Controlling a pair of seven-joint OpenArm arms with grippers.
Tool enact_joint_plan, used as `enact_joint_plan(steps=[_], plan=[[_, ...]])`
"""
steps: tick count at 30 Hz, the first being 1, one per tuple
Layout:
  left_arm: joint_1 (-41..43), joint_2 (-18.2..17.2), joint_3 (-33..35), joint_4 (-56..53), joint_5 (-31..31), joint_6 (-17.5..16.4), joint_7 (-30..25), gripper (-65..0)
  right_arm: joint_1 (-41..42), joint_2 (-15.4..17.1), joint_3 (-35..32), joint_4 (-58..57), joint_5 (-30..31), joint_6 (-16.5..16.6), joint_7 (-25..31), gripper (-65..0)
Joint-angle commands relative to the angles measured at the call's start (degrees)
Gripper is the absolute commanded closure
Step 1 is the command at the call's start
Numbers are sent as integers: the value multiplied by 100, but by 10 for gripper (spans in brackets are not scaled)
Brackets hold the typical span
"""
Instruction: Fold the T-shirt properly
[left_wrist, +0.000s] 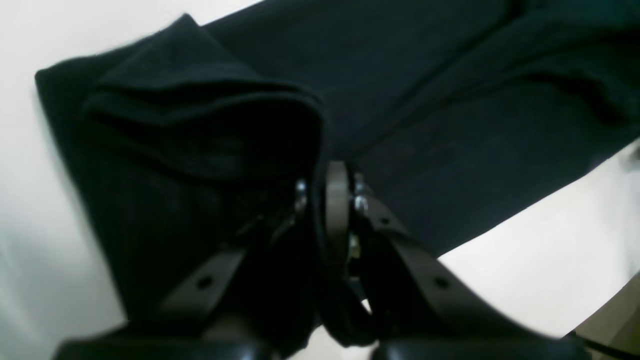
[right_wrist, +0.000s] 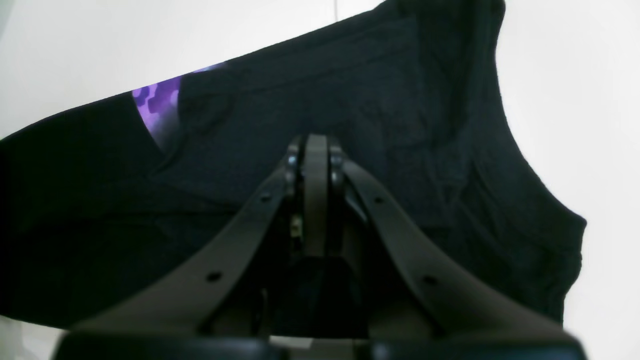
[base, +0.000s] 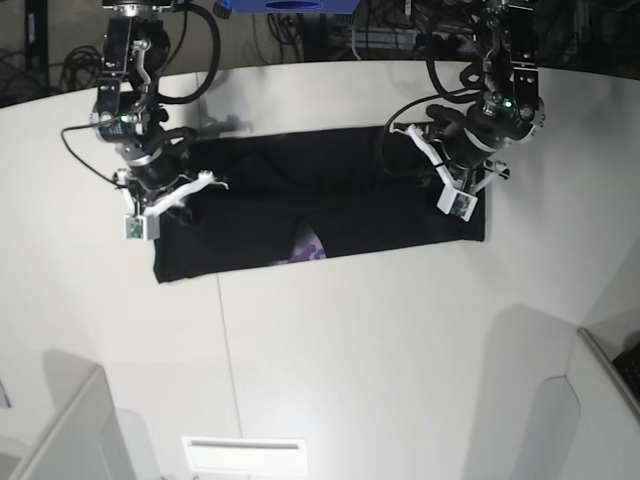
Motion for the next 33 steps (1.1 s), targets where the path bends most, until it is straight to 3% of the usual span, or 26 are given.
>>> enact_joint_plan(steps=[1, 5, 11, 33], plan=[[-51, 3, 54, 108, -65, 9, -92, 0, 50, 18, 12, 83, 26, 3, 120, 0], [-192, 91, 353, 82, -39, 36, -92, 0, 50, 27, 12, 83, 18, 3, 120, 0], [-394, 126, 837, 55, -65, 484, -92, 0, 50, 27, 12, 83, 18, 3, 120, 0], [-772, 452, 1136, -367, -74, 484, -83, 0, 41, 27, 21, 83, 18, 3, 120, 0]])
